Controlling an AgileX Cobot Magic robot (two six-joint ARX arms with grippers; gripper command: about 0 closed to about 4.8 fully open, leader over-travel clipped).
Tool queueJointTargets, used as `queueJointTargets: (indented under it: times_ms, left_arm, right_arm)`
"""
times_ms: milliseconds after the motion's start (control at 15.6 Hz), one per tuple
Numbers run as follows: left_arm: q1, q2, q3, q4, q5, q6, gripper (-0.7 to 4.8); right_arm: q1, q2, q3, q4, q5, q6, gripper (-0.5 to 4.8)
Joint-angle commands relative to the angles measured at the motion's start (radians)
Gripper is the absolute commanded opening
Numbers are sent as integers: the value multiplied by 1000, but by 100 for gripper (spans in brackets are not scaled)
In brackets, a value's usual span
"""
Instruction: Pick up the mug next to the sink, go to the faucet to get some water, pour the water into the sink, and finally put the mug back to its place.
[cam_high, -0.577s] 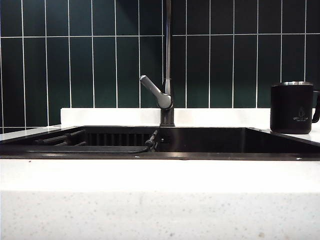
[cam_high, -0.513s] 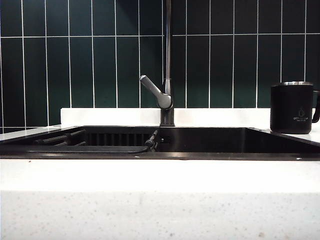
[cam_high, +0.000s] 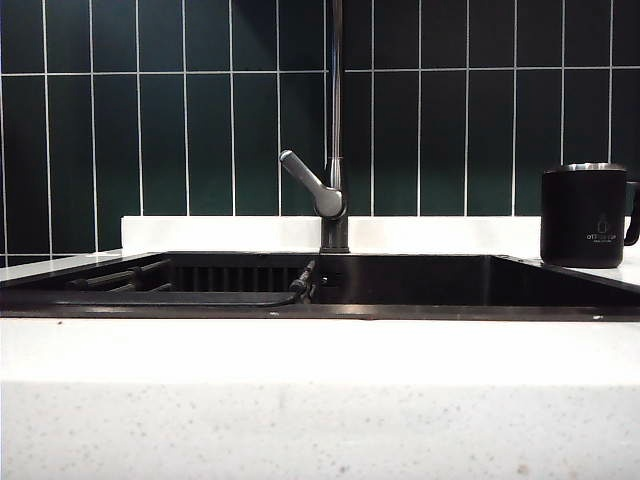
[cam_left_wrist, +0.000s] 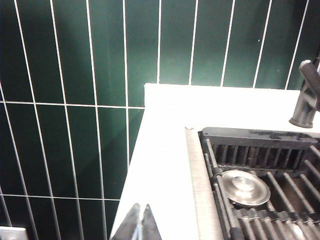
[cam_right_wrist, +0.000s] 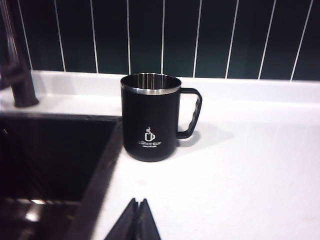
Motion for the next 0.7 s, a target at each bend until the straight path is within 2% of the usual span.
queueJointTargets:
  times_ms: [64,256,384,513,705]
  left_arm:
    - [4,0,4,4,28,-13,-5]
    - [4,0,50,-13,93,-13,-3]
    - [4,0,114,-81,146,-40,80]
    - [4,1,167,-98,226,-40,99]
    - [4,24,236,-165,249,-31,99]
  right_arm:
    - [1,-3,12,56,77,174,-4]
    - [1,1,164,-57,179,169,-4]
    - [0,18,255,-146,219,165,-4]
    - [0,85,351,-213,200,164,-4]
    - [0,192,439,-256,150,105,-4]
